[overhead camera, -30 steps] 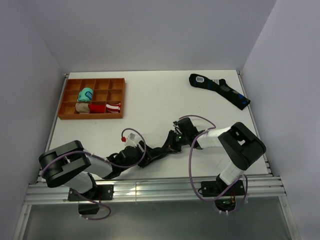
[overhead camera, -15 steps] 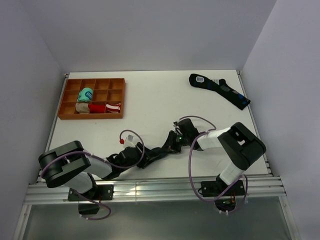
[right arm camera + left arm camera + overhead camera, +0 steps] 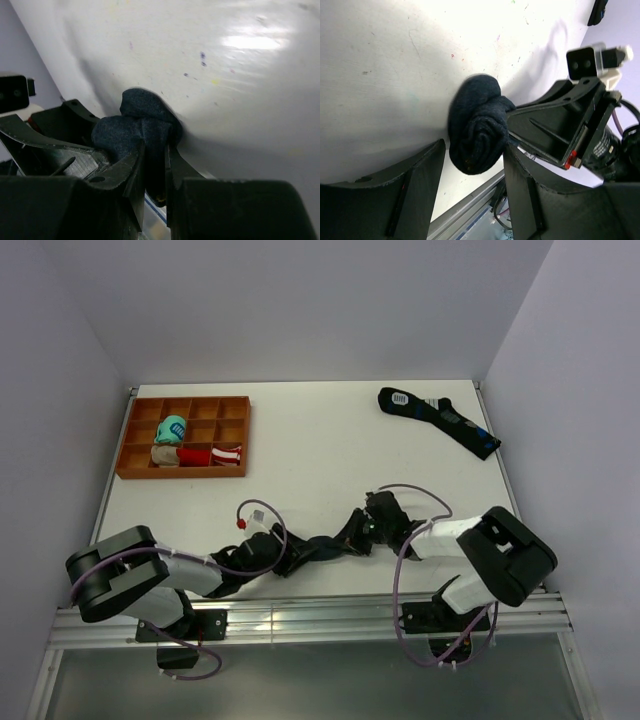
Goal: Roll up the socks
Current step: Pick up the sock at the center of the board.
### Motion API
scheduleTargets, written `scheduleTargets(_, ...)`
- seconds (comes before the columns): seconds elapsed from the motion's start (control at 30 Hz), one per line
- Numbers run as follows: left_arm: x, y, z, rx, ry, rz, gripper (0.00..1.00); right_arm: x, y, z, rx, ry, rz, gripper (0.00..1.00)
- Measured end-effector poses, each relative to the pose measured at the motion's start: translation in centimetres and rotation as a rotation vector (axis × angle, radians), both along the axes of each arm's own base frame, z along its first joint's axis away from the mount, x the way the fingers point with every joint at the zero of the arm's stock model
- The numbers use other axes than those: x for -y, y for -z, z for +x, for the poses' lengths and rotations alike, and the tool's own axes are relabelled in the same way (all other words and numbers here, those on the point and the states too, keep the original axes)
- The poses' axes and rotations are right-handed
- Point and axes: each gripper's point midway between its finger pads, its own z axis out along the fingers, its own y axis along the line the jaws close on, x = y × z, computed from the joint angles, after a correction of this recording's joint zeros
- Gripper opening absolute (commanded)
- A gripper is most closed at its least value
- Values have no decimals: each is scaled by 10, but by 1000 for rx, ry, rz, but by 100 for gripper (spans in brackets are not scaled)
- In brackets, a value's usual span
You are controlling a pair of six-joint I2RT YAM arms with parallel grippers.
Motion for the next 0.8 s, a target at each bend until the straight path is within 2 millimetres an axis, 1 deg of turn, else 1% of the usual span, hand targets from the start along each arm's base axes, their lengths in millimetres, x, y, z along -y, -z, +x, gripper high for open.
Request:
scheduleTargets(0.13,1,0,0,-4,0,6,59,4,-1,-2,-2,77,-15,0)
scheduleTargets(0.33,2,-2,0,6,-5,5,67,2,-1,-3,-18,169,-16,0)
scheduleTargets(0.43,3,-4,-1,13,-13,15,68,-1,0,-4,-21,219,-4,0)
scheduleTargets(0.67,6,-4,-3,8,-21,38,67,-9,-1,-10,-32,321,23,0)
scheduleTargets(0.8,5,-3,-3,0,-29,45,64,-10,-1,-14,-57,370,55,0)
